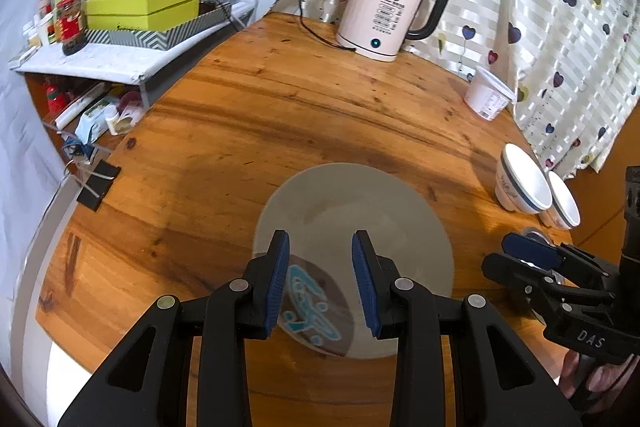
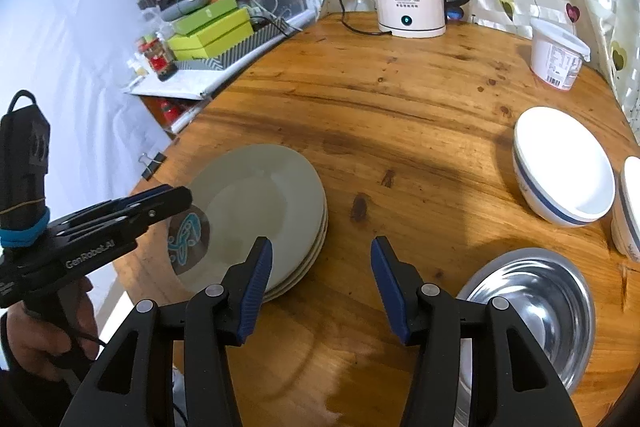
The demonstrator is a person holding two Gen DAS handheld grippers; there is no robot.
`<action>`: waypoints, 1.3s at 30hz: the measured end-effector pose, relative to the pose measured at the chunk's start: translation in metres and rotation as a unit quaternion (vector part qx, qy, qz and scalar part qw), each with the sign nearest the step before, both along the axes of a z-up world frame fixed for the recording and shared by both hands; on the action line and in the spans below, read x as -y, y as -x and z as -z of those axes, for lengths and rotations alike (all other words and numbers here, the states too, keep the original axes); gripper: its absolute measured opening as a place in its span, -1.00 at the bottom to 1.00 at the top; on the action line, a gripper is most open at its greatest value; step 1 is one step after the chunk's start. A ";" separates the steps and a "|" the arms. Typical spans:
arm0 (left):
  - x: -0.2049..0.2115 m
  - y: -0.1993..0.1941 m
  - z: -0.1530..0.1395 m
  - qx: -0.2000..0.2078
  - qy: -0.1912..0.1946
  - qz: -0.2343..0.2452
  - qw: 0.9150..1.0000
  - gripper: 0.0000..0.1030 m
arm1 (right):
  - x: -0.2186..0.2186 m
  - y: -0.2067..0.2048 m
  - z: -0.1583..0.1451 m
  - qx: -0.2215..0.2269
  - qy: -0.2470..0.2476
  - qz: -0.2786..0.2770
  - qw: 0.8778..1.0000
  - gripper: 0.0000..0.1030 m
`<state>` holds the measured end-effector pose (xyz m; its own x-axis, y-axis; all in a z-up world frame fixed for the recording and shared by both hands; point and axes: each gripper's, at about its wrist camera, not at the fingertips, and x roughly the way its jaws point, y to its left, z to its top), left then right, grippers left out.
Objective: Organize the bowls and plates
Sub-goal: 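Move both grippers away from the plates toward the steel bowl and white bowls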
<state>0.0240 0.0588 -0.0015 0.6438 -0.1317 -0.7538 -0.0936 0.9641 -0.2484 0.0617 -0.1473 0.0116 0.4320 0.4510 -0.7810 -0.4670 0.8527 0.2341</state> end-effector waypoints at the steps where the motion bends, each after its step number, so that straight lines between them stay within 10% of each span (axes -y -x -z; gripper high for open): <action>1: 0.002 -0.001 -0.001 0.000 0.000 0.002 1.000 -0.34 | 0.002 0.001 -0.002 0.002 -0.001 0.001 1.000 0.00; 39: 0.084 -0.019 -0.028 0.011 0.005 0.113 0.994 -0.34 | 0.084 0.016 -0.036 0.023 -0.003 0.091 0.996 0.00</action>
<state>0.0430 -0.0253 0.0263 0.6140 -0.2820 -0.7372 0.1303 0.9574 -0.2577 0.0458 -0.2312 0.0472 0.5418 0.3665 -0.7564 -0.3159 0.9227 0.2208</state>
